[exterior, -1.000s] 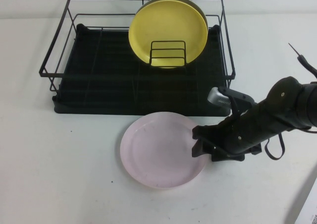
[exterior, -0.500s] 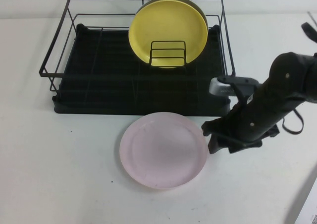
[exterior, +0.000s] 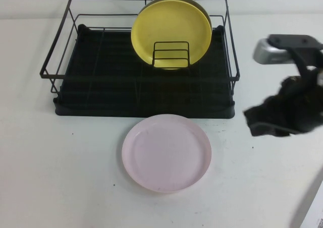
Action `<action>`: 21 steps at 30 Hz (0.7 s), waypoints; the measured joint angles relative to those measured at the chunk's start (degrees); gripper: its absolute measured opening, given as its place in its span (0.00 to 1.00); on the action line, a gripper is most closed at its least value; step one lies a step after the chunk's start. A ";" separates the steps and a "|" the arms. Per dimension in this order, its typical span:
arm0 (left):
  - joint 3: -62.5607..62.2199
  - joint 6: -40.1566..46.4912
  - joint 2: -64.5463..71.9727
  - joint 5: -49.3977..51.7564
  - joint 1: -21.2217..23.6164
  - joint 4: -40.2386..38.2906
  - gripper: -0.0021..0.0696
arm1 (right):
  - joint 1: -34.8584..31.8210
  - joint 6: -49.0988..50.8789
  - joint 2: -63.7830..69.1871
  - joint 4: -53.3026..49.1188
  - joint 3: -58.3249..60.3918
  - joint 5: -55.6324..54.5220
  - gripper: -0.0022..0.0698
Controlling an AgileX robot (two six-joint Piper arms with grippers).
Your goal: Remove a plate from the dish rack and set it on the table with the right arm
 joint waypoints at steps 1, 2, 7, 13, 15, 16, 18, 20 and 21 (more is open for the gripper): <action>0.00 0.00 0.00 0.00 0.00 0.00 0.02 | 0.00 0.00 -2.77 -0.08 1.32 0.15 0.01; 0.00 0.00 0.00 0.00 0.00 0.00 0.02 | 0.00 -0.12 -5.61 -0.08 3.19 0.15 0.01; 0.00 0.00 0.00 0.00 0.00 0.00 0.02 | 0.00 -1.25 -17.84 -0.08 11.48 1.91 0.01; 0.00 0.00 0.00 0.00 0.00 0.00 0.02 | 0.00 -1.53 -27.77 -4.16 16.98 5.38 0.00; 0.00 0.00 0.00 0.00 0.00 0.00 0.02 | 0.00 -1.52 -29.93 -5.70 20.23 3.53 0.00; 0.00 0.00 0.00 0.00 0.00 0.00 0.02 | 0.00 -1.52 -30.69 -6.35 21.80 2.34 0.00; 0.00 0.00 0.00 0.00 0.00 0.00 0.02 | 0.00 -1.66 -32.31 -8.04 26.15 -2.06 0.00; 0.00 0.00 0.00 0.00 0.00 0.00 0.02 | 0.00 -1.66 -33.80 -10.56 31.16 -7.94 0.00; 0.00 0.00 0.00 0.00 0.00 0.00 0.02 | -0.42 -1.66 -34.91 -12.37 33.95 -11.16 0.00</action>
